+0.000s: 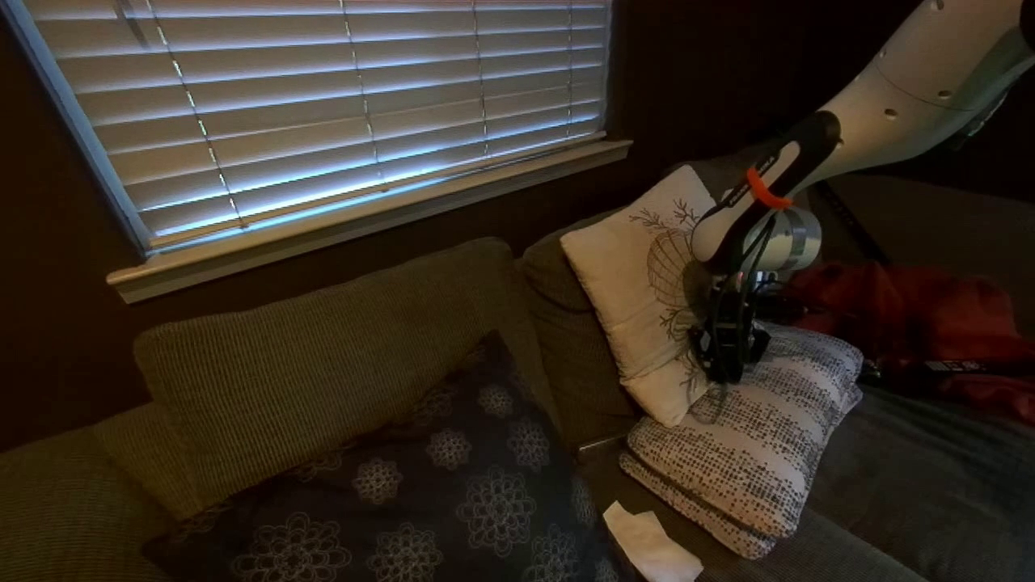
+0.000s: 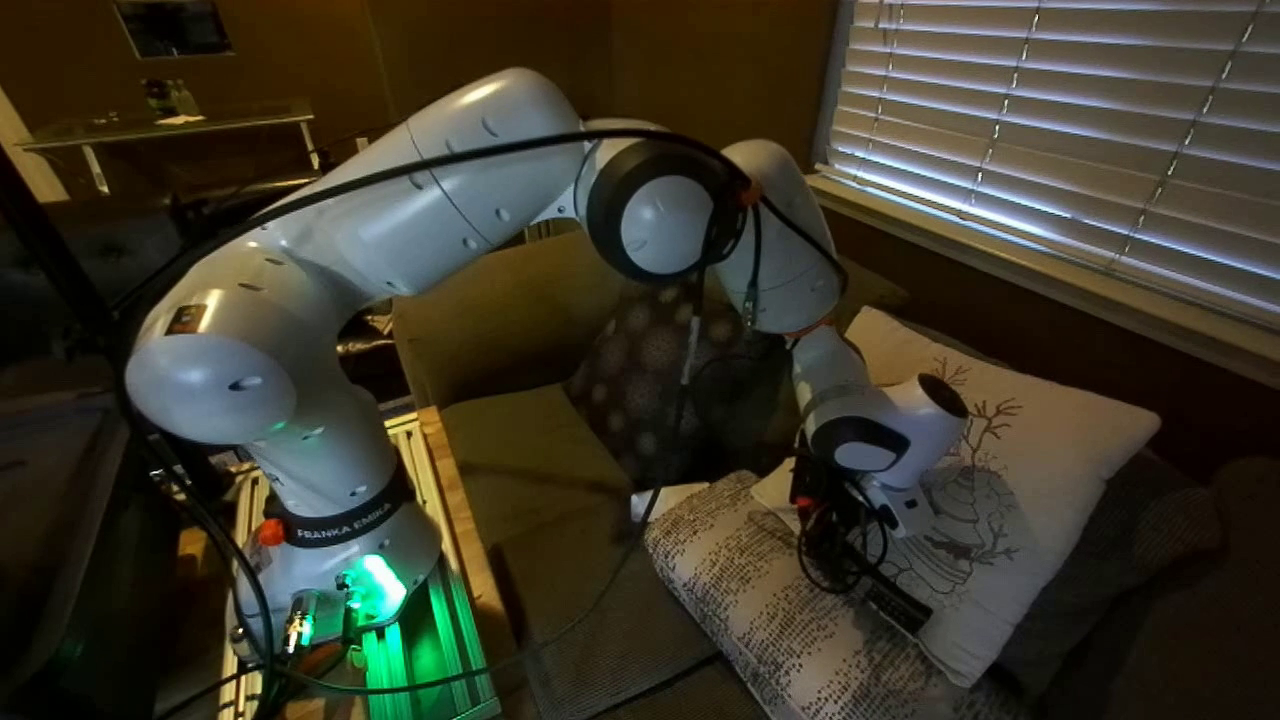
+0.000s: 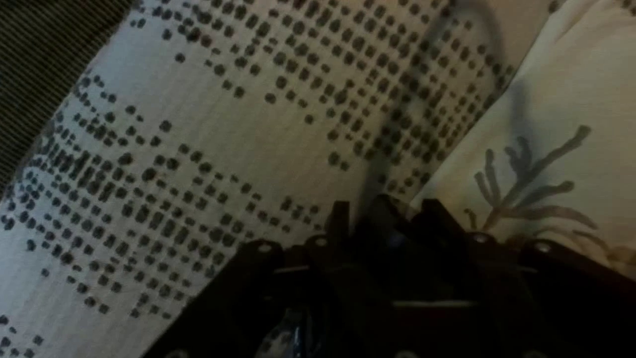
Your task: Pick up the remote on top of the pillow
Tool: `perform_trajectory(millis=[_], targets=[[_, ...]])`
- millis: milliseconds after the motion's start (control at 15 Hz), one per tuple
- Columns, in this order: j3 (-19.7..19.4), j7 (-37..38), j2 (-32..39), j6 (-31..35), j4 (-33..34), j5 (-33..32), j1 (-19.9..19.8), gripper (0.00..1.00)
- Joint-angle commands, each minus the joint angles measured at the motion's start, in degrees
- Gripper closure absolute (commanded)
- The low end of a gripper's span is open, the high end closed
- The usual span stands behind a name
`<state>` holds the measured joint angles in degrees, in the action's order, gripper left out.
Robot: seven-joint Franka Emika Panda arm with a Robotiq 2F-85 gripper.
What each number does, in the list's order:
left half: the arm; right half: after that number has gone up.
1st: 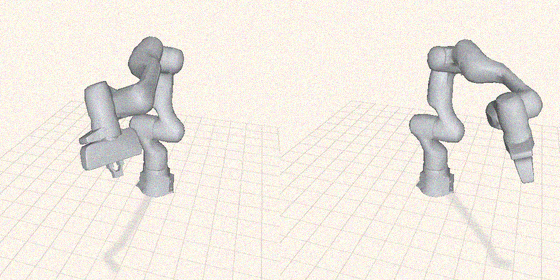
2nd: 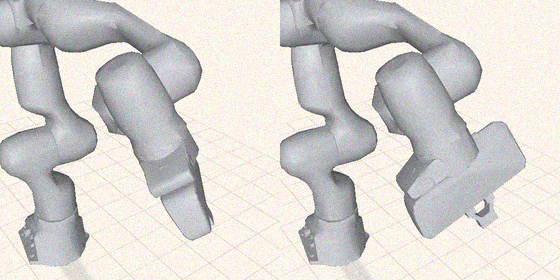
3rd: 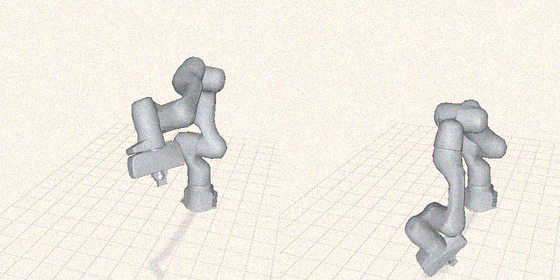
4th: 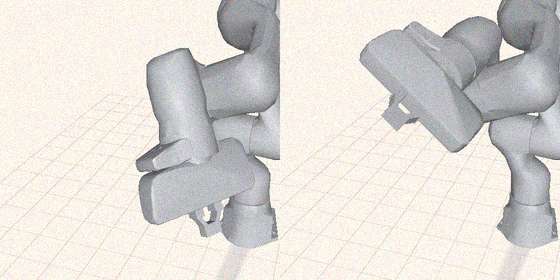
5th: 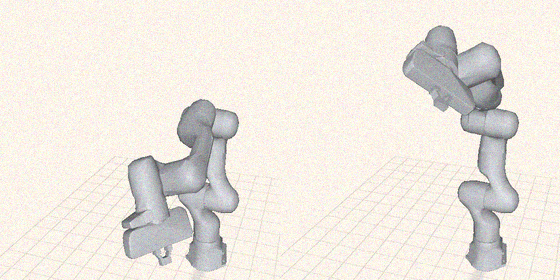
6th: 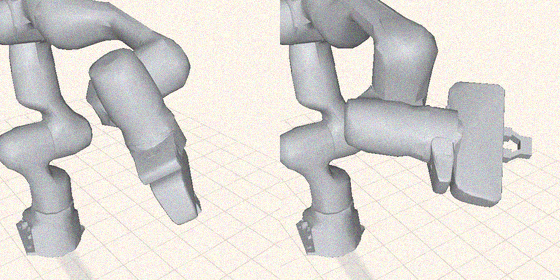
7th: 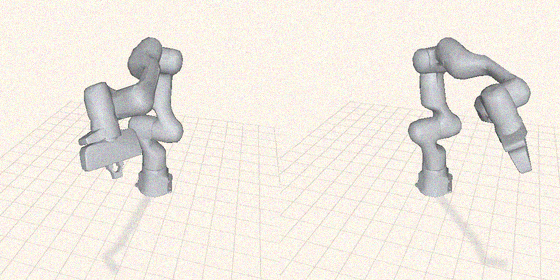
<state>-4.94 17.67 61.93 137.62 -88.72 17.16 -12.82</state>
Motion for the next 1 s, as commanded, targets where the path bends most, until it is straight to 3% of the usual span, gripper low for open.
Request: perform_trajectory(millis=[0, 467, 733, 933], targets=[[3.1, -1.3, -5.0, 1.4, -4.7, 4.5, -1.8, 0.84], [10.1, -2.4, -12.5, 3.5, -12.1, 18.5, -6.2, 0.84], [14.2, -6.5, -17.4, 2.0, -16.6, 31.9, -9.3, 0.84], [14.4, -12.0, -19.8, -3.2, -18.7, 42.8, -11.1, 0.84]])
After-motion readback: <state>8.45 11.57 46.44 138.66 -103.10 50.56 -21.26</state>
